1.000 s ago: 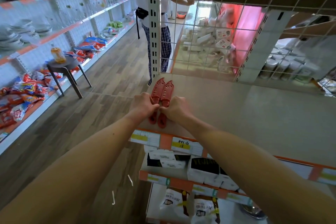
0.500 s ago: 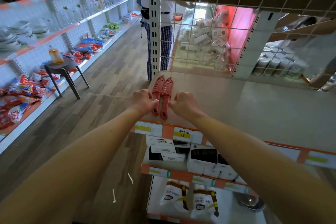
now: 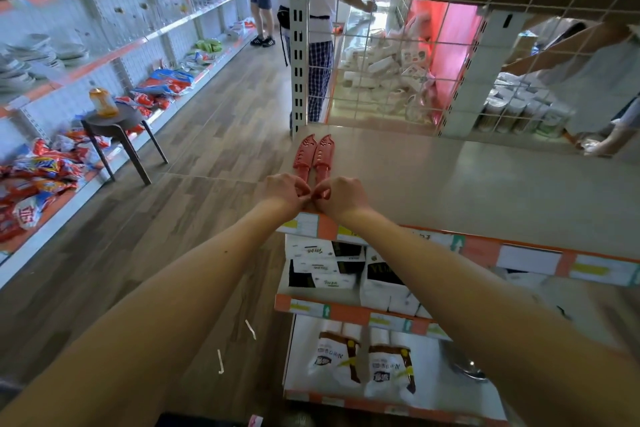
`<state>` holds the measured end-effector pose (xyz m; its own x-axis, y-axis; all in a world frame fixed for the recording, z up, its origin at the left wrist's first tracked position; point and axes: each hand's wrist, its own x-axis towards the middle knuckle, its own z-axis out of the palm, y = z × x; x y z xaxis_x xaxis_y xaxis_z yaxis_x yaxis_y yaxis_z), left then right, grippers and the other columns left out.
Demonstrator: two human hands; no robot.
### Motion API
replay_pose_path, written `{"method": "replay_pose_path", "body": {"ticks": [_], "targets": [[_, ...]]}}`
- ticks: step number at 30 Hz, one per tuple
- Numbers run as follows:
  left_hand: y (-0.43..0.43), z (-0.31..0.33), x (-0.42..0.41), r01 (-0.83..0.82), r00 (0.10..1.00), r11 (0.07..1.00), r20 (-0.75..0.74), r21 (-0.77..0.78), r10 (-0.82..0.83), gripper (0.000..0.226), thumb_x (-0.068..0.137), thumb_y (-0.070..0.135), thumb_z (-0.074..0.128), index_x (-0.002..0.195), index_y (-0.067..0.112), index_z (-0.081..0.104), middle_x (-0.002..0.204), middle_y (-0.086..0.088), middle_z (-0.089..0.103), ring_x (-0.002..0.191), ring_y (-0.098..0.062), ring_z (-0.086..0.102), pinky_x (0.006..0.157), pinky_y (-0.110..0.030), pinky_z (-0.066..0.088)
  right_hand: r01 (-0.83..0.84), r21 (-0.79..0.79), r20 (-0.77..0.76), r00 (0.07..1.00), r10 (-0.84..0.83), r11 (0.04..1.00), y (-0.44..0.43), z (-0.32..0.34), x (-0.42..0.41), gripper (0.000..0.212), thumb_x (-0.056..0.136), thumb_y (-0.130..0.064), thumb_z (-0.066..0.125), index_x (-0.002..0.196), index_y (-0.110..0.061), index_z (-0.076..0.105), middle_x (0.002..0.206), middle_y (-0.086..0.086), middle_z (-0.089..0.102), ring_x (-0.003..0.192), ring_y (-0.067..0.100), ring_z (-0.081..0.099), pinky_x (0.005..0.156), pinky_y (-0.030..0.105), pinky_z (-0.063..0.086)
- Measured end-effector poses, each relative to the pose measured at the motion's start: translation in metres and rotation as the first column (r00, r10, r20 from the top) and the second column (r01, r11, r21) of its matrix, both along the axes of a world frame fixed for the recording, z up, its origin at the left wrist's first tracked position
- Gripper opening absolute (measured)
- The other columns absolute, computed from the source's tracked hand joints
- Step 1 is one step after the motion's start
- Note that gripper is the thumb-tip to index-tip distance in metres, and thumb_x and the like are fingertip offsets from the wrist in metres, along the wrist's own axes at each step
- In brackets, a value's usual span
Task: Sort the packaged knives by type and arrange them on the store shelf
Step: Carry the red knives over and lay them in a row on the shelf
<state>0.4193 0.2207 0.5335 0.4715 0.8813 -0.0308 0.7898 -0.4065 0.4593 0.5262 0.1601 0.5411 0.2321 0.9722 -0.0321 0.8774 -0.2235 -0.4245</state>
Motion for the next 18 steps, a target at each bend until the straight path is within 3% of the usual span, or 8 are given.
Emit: {"method": "replay_pose_path", "body": {"ticks": [6,10,14,18], "targets": [[-0.004,0.0,-0.001,0.005,1.0,1.0,-0.011,0.005,-0.005,0.027,0.091,0.028,0.058,0.116,0.022,0.067,0.122,-0.004,0.064,0.107,-0.02,0.06,0.09,-0.028,0.047,0.032,-0.016,-0.042,0.999,-0.033,0.999,0.001,-0.006,-0.007,0.031,0.096,-0.024,0.047,0.121,-0.013,0.062,0.121,0.014,0.059,0.113,0.029,0.053,0.093,0.033,0.043],[-0.004,-0.003,-0.002,-0.014,1.0,1.0,0.01,-0.015,0.015,0.029,0.09,0.031,0.06,0.117,0.022,0.066,0.12,-0.004,0.066,0.107,-0.02,0.061,0.093,-0.031,0.049,0.03,-0.004,-0.069,0.997,-0.03,1.0,0.0,-0.009,-0.007,0.029,0.096,-0.021,0.046,0.116,-0.012,0.065,0.118,0.014,0.061,0.107,0.027,0.056,0.085,0.028,0.043],[-0.005,-0.002,-0.003,-0.028,0.999,0.999,0.016,-0.028,0.028,0.026,0.088,0.031,0.062,0.112,0.023,0.069,0.118,-0.001,0.067,0.105,-0.019,0.061,0.092,-0.031,0.049,0.018,0.017,-0.041,0.999,-0.017,1.0,-0.005,-0.005,-0.006,0.029,0.096,-0.02,0.047,0.115,-0.01,0.067,0.117,0.012,0.065,0.107,0.025,0.058,0.091,0.03,0.047],[-0.006,-0.002,-0.003,-0.031,0.999,0.999,0.007,-0.036,0.032,0.025,0.088,0.029,0.063,0.112,0.025,0.069,0.12,-0.001,0.066,0.107,-0.019,0.06,0.095,-0.034,0.048,0.022,0.009,-0.05,0.999,-0.022,1.0,-0.008,-0.003,-0.006,0.028,0.095,-0.023,0.048,0.109,-0.01,0.069,0.113,0.011,0.066,0.105,0.023,0.059,0.086,0.028,0.045]]}}
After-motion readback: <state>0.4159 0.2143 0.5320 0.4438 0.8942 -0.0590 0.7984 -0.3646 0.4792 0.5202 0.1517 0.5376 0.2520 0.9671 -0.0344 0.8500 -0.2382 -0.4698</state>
